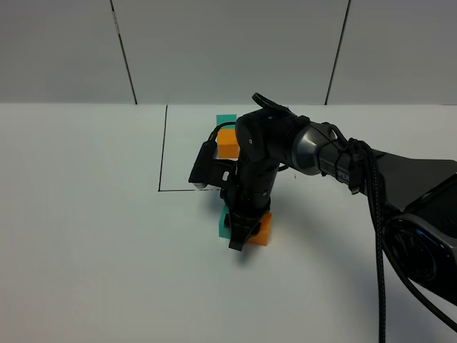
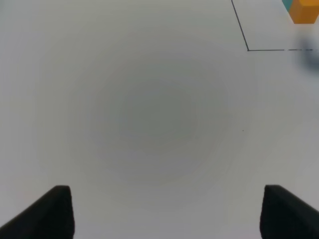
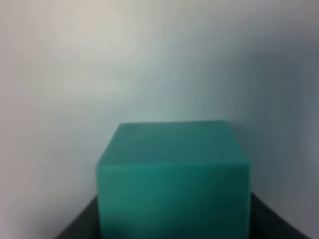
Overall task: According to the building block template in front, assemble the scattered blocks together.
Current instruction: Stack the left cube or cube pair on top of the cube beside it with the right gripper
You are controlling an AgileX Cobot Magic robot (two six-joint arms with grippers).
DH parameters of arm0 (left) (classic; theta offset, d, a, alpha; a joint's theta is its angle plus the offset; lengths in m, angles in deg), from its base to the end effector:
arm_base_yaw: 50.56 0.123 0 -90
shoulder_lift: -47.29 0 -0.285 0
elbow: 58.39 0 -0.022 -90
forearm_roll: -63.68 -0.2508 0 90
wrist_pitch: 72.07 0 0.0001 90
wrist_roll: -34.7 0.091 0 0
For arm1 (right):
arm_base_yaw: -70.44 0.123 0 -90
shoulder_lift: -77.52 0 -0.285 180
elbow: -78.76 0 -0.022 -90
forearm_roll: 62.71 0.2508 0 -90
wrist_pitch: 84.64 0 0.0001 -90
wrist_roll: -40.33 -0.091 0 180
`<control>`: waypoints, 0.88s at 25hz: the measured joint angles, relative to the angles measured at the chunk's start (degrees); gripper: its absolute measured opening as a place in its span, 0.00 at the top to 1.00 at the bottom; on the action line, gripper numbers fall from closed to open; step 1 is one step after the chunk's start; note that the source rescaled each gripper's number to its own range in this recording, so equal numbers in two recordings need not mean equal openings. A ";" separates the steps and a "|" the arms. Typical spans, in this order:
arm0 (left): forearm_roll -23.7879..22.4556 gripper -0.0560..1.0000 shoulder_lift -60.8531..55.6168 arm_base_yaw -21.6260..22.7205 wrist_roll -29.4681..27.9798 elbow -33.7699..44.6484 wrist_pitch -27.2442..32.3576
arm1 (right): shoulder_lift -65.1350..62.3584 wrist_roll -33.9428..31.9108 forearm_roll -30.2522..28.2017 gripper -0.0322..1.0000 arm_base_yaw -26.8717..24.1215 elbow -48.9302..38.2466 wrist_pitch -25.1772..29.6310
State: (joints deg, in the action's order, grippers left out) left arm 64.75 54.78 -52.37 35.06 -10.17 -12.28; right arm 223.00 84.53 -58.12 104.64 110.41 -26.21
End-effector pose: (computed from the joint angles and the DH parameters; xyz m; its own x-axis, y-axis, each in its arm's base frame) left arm -0.0057 -0.0013 0.2804 -0.4304 0.0105 -0.9026 0.0448 0.9989 -0.0098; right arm 0.3980 0.2780 0.1133 -0.2321 -0.9616 -0.1465 -0.9699 0.2402 -0.0403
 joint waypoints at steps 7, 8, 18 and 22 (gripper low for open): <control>0.00 0.29 0.00 0.00 0.00 0.00 0.00 | -1.31 -23.75 -0.07 0.97 2.14 0.00 3.19; 0.00 0.29 0.00 0.00 0.00 0.00 0.00 | -1.95 -28.74 -0.08 0.97 2.41 0.00 3.80; 0.00 0.29 0.00 0.00 0.00 0.00 0.00 | -5.10 -69.69 -5.26 0.97 3.78 -0.11 6.05; 0.00 0.29 0.00 0.00 0.00 0.00 0.00 | -5.10 -80.63 -5.45 0.97 4.42 -0.18 2.65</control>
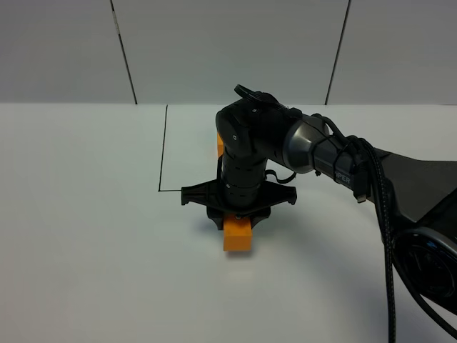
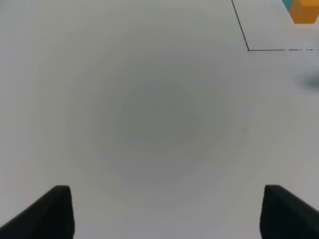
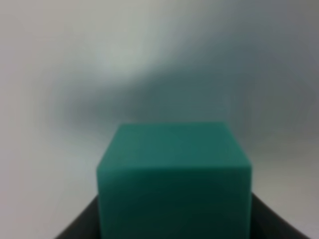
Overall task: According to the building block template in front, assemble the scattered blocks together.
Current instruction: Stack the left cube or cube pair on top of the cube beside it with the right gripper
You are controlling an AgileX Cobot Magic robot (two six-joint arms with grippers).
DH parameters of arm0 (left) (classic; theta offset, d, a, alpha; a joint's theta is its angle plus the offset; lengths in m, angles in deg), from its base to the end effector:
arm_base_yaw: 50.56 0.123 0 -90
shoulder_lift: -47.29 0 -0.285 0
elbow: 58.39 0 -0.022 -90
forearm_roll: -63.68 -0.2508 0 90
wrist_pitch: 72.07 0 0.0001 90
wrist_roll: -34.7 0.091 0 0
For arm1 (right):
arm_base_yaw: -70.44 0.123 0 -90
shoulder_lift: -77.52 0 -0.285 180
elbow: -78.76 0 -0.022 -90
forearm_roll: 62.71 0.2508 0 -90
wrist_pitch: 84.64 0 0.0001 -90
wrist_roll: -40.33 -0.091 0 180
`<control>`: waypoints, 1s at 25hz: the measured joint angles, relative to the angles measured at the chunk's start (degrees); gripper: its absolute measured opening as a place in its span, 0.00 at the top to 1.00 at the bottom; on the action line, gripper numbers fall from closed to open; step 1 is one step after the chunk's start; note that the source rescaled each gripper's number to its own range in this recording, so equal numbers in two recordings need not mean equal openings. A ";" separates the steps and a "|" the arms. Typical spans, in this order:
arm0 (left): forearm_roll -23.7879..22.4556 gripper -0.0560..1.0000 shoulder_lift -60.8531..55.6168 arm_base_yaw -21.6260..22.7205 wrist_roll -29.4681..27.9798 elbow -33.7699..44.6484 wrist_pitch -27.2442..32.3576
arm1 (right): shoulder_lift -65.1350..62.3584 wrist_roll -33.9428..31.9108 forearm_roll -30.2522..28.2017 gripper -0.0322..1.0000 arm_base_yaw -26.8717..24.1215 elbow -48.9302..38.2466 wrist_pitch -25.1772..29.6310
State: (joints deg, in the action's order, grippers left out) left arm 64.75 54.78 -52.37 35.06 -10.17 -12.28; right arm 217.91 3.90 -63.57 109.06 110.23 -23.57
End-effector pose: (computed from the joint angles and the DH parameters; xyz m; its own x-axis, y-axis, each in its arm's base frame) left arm -0.0057 -0.0013 0.2804 -0.4304 0.0105 -0.9026 0.0448 0.9989 -0.0098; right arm 0.3755 0.2985 0.1546 -0.9883 -0.0370 -0.1482 -0.0510 0.9945 0.0918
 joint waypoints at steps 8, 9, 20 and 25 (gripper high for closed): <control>0.00 0.29 0.00 0.00 -0.05 0.00 0.00 | 0.27 -4.50 -0.52 0.97 1.81 0.00 -1.03; 0.00 0.29 0.00 0.00 -0.05 0.00 0.00 | 0.59 -4.44 -1.03 0.97 1.95 0.00 -1.09; 0.00 0.29 0.00 0.00 -0.05 0.00 0.00 | 4.71 -4.84 -5.82 0.97 2.27 0.00 -1.40; 0.00 0.29 0.00 0.00 -0.05 0.00 0.00 | 4.71 -5.11 -5.88 0.97 2.27 0.00 -2.20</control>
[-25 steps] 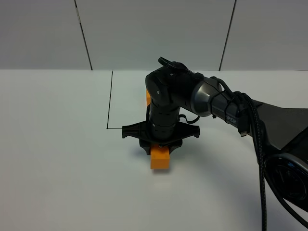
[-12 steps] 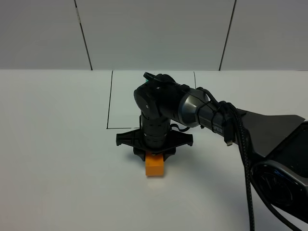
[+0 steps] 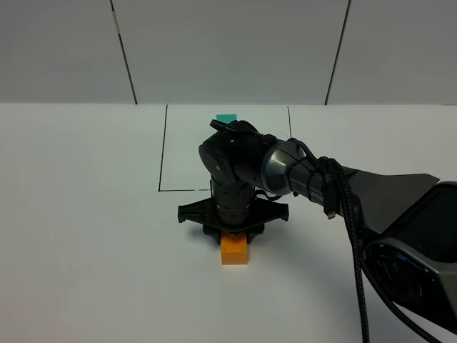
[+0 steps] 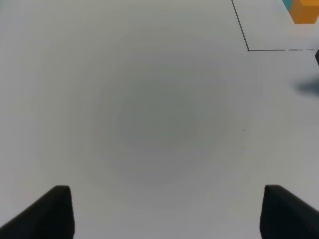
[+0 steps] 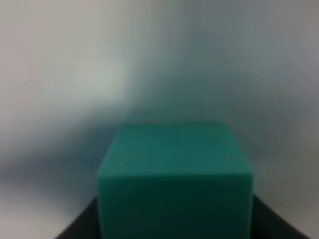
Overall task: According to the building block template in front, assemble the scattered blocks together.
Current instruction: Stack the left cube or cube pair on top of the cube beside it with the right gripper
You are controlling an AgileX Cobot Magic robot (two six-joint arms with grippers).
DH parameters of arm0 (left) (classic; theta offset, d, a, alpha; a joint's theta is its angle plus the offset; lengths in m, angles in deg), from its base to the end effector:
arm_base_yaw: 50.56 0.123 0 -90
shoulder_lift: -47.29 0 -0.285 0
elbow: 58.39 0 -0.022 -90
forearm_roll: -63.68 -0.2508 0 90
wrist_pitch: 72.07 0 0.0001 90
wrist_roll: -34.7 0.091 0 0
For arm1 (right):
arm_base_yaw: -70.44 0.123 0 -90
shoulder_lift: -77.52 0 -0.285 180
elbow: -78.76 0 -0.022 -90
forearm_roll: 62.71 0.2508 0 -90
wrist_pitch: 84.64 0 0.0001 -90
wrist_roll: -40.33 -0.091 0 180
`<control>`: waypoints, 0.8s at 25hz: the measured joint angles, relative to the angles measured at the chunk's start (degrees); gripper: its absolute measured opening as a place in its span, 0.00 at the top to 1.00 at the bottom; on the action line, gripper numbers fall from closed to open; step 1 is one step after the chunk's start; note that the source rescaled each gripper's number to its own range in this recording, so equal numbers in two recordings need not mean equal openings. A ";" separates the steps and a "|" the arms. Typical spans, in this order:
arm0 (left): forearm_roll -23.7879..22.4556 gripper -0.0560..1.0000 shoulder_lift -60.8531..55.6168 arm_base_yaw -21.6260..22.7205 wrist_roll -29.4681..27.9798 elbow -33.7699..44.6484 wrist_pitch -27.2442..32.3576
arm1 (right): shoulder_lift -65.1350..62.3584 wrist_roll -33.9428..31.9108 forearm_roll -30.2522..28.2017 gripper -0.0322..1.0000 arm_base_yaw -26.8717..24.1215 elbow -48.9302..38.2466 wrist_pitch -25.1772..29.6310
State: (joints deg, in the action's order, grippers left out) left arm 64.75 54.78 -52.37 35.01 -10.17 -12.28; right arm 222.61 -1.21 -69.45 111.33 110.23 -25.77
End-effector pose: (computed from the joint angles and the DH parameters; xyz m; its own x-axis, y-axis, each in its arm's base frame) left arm -0.0057 -0.0013 0.2804 -0.4304 0.0096 -0.9026 0.0444 0.9990 -0.0105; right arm 0.3721 0.3101 0.1160 -0.9851 -0.0420 -0.1667 -0.0432 0.9991 0.0040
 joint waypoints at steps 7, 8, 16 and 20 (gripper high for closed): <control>0.00 0.29 0.00 0.00 0.00 0.00 0.00 | 0.00 0.00 0.00 0.97 0.00 0.00 -0.45; 0.00 0.29 0.00 0.00 0.00 0.00 0.00 | 0.00 -0.02 0.00 0.97 0.00 0.00 -0.45; 0.00 0.29 0.00 0.00 0.06 0.00 0.00 | 0.00 2.41 1.48 0.62 -0.05 0.00 -0.27; 0.00 0.29 0.00 0.00 0.06 0.00 0.00 | -0.06 3.63 3.48 0.16 -0.05 0.00 0.18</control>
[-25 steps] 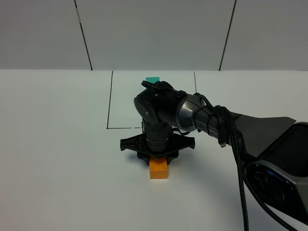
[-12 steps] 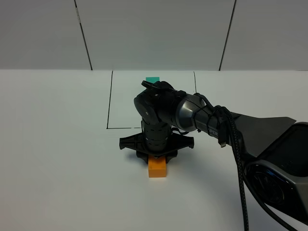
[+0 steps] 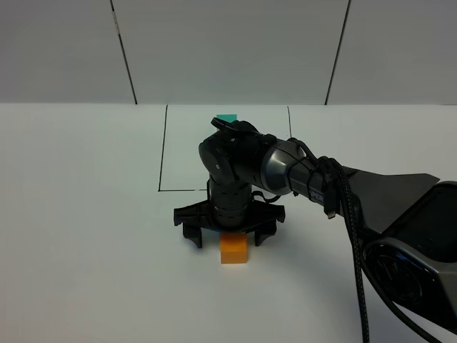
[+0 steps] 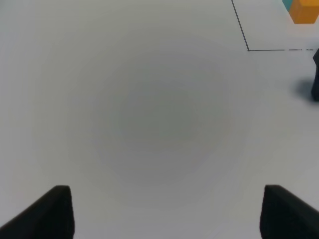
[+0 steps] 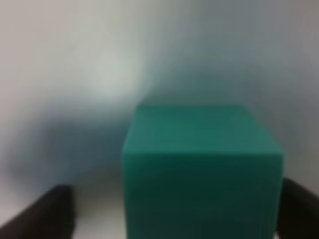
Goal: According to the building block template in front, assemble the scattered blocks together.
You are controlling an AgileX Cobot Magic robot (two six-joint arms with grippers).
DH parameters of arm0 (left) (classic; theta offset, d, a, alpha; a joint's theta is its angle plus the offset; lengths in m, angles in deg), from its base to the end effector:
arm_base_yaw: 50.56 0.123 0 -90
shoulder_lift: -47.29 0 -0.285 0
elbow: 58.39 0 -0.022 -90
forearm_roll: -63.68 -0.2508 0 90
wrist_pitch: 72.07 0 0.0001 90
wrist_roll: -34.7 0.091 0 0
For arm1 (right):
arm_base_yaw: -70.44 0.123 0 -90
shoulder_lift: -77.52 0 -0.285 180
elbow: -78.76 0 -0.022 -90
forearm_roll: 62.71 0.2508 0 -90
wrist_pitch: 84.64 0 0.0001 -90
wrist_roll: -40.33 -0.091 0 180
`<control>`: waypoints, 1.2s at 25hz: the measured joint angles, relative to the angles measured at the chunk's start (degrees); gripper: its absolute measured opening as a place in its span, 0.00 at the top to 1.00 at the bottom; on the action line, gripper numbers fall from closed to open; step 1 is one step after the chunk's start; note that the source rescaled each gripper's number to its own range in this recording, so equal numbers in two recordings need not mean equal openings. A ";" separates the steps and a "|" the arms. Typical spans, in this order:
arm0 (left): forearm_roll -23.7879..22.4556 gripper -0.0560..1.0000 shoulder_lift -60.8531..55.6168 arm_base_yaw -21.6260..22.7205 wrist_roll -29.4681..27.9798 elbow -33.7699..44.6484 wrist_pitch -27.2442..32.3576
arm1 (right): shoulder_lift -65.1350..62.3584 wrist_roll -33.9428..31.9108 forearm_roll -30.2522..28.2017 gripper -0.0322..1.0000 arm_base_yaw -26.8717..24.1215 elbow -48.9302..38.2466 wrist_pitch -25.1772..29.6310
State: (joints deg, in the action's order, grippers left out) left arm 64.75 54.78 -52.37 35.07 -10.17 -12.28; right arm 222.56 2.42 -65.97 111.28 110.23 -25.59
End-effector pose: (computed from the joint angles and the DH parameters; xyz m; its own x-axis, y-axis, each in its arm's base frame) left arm -0.0057 -0.0013 0.2804 -0.4304 0.0107 -0.9026 0.0449 0.9989 -0.0096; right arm 0.3690 0.3131 0.1160 -0.9884 -0.0740 -0.1328 -0.0796 0.9961 0.0373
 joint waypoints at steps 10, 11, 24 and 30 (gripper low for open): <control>0.00 0.29 0.00 0.00 0.00 0.00 0.00 | -3.51 0.45 2.87 0.00 0.00 0.15 0.68; 0.00 0.29 0.00 0.00 0.00 0.00 0.00 | -4.18 0.86 3.26 0.00 -0.06 0.17 0.99; 0.00 0.29 0.00 0.00 1.37 0.00 0.00 | -14.23 7.76 7.69 0.00 -7.67 0.45 3.67; 0.00 0.29 0.00 0.00 1.53 0.00 0.00 | -15.39 12.58 5.12 0.00 -16.84 0.58 9.55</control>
State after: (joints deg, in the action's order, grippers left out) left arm 64.75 54.78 -52.37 36.60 -10.17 -12.28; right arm 207.17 15.00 -60.85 94.43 110.81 -16.04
